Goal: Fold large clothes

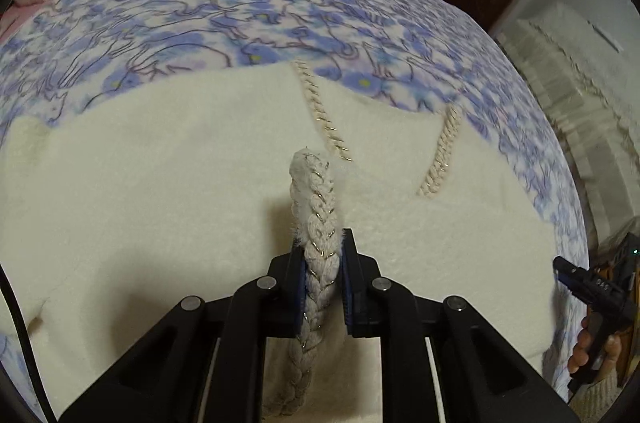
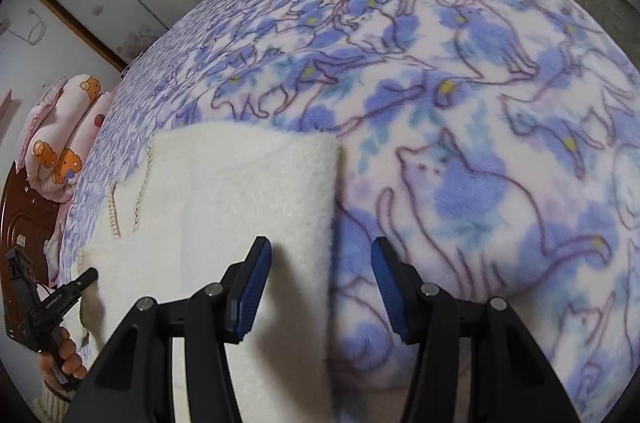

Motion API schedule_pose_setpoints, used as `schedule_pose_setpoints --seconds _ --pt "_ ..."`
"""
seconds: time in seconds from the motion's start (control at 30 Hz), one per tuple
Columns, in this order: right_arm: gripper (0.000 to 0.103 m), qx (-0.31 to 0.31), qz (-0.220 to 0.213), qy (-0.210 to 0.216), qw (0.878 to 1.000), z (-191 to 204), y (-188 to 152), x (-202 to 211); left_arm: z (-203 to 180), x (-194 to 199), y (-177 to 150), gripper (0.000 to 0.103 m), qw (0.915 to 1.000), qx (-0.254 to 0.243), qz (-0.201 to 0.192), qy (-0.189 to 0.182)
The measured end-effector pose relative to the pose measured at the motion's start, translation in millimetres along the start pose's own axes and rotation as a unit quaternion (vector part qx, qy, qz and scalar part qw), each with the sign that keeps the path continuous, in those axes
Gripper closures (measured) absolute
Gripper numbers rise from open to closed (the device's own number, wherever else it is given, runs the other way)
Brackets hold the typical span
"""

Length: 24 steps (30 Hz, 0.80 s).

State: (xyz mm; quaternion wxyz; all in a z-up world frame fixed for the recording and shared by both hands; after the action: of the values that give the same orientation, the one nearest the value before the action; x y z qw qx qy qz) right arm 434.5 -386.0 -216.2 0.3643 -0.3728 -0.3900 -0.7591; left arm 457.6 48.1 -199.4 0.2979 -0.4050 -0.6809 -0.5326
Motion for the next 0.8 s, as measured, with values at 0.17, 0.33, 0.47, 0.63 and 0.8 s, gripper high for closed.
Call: schedule_pose_setpoints --seconds 0.17,0.33,0.47,0.63,0.8 --pt "0.051 0.012 0.0 -0.015 1.0 16 6 -22 18 -8 -8 0.091 0.9998 0.02 0.008 -0.001" --pt "0.091 0.073 -0.045 -0.069 0.994 31 9 -23 8 -8 -5 0.09 0.9997 -0.014 -0.017 0.006" --pt "0.087 0.021 -0.018 -0.05 0.998 12 11 -35 7 -28 -12 0.084 0.9984 -0.029 0.023 0.042" --pt "0.066 -0.008 0.021 -0.003 1.0 2 -10 -2 12 -8 -19 0.053 0.9986 -0.015 0.051 -0.006" --pt "0.06 0.042 0.039 0.008 0.998 4 -66 27 12 5 -50 0.052 0.9972 -0.039 0.063 -0.012"
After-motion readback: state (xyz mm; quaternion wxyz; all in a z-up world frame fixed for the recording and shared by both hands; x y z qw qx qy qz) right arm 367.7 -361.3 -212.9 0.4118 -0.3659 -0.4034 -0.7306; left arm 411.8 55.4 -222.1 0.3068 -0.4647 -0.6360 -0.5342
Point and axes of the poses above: each gripper's, at about its wrist camera, not at the fingertips, and x roughly against the way its jaws point, z to its left, y to its top, the point moved 5 cm from there along -x, roughly the way its jaws point, and after that the axes turned 9 degrees about -x, right-handed, at the moved point
